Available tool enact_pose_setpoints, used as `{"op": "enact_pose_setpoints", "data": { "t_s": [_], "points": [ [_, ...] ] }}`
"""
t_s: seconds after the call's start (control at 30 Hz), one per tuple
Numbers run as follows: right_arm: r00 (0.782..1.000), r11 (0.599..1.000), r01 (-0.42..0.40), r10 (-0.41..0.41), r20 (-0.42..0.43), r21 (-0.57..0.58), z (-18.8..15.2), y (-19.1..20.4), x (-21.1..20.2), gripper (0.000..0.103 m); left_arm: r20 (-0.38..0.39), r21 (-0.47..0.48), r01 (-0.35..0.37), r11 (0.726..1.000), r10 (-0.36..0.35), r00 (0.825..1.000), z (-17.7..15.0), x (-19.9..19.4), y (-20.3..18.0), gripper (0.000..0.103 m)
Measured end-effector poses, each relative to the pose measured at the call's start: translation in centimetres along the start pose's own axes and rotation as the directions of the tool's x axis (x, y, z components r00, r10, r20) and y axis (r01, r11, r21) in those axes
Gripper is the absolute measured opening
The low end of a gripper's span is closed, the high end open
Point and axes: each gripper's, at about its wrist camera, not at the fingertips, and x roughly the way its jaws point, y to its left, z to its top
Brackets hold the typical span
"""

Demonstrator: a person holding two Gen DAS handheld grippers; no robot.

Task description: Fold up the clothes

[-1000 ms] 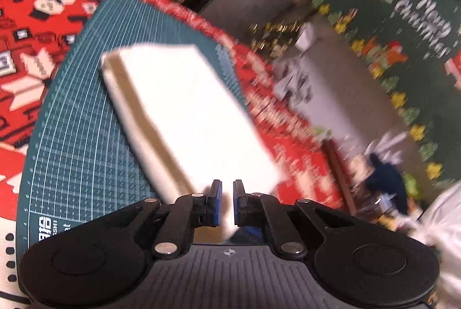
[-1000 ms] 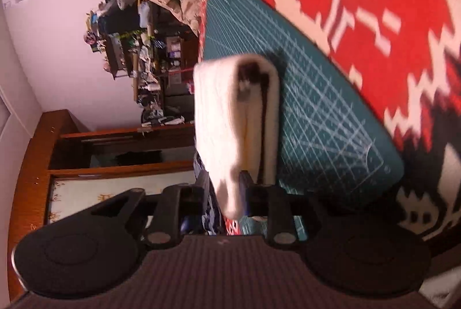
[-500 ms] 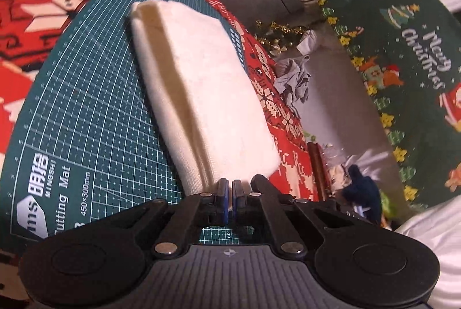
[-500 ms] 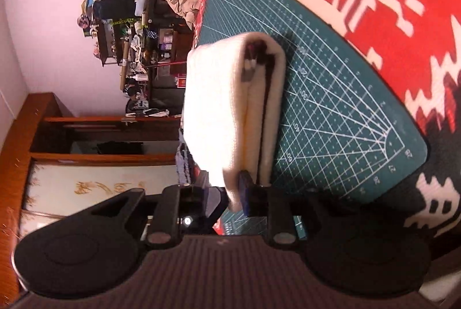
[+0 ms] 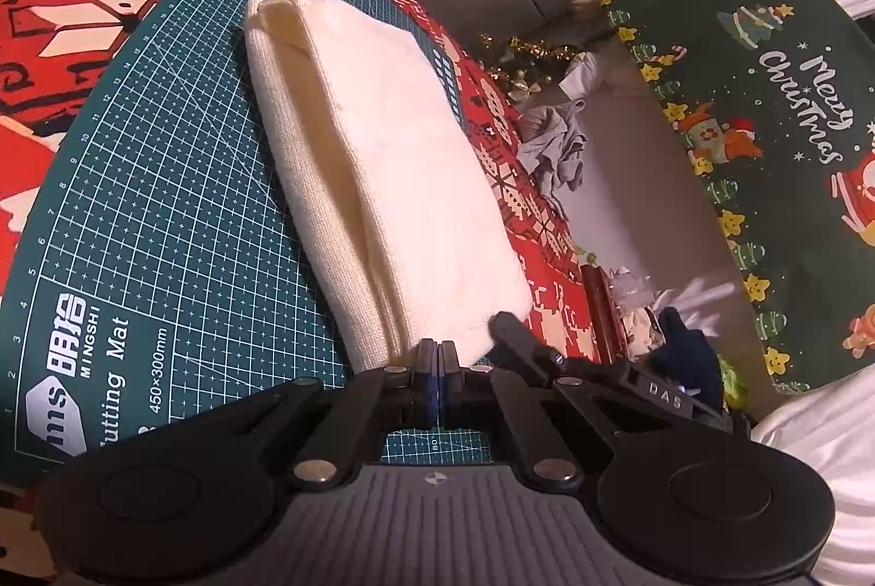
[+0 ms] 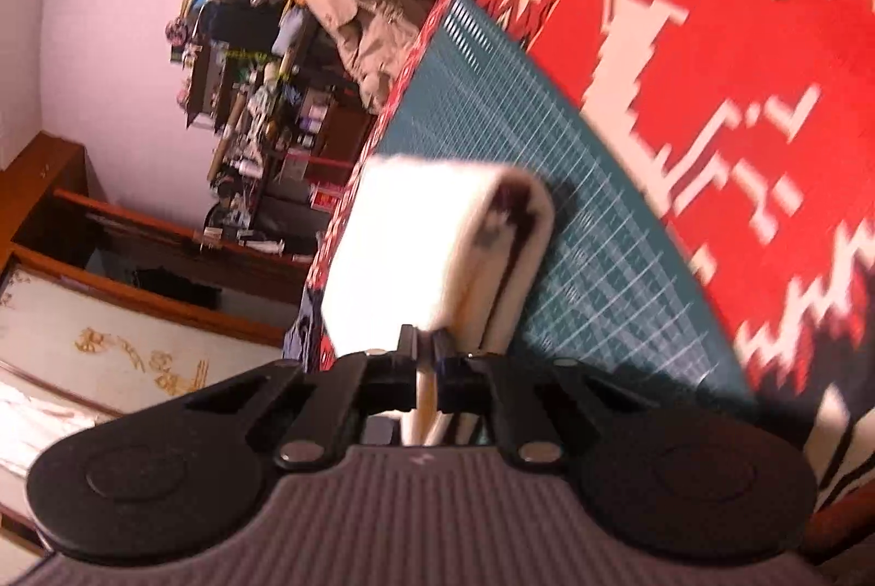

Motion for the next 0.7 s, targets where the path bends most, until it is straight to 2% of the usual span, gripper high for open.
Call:
{"op": "enact_pose_setpoints", "data": {
  "t_s": [0.37, 0.5, 0.57, 0.63, 0.7],
  "points": [
    [0.996, 0.999, -0.009, 0.004, 0.091, 0.053, 2.5, -2.0, -2.1, 0.007, -0.001, -0.002, 0.002, 1.0, -0.002, 1.0, -0.1, 0.1, 0.1, 0.003],
    [0.992, 0.993, -0.022, 0.007, 0.125, 0.118, 2.9, -3.3, -3.1, 0.01, -0.001, -0.004, 0.0, 1.0, 0.0, 1.0, -0.1, 0.1, 0.1, 0.003],
    [0.993, 0.986, -0.053, 0.036, 0.11, 0.156, 2.9, -4.1, -3.2, 0.013, -0.001, -0.003, 0.001, 1.0, -0.001, 1.0, -0.1, 0.1, 0.2, 0.003],
    [0.995, 0.982, -0.068, 0.054, 0.085, 0.176, 2.9, -4.4, -2.9, 0.028, -0.001, -0.005, 0.002, 1.0, -0.002, 1.0, -0.1, 0.1, 0.2, 0.003],
    [0.996, 0.981, -0.074, 0.065, 0.057, 0.18, 2.7, -4.5, -2.2, 0.028, -0.002, -0.006, 0.003, 1.0, -0.003, 1.0, -0.1, 0.1, 0.2, 0.003]
  ]
}}
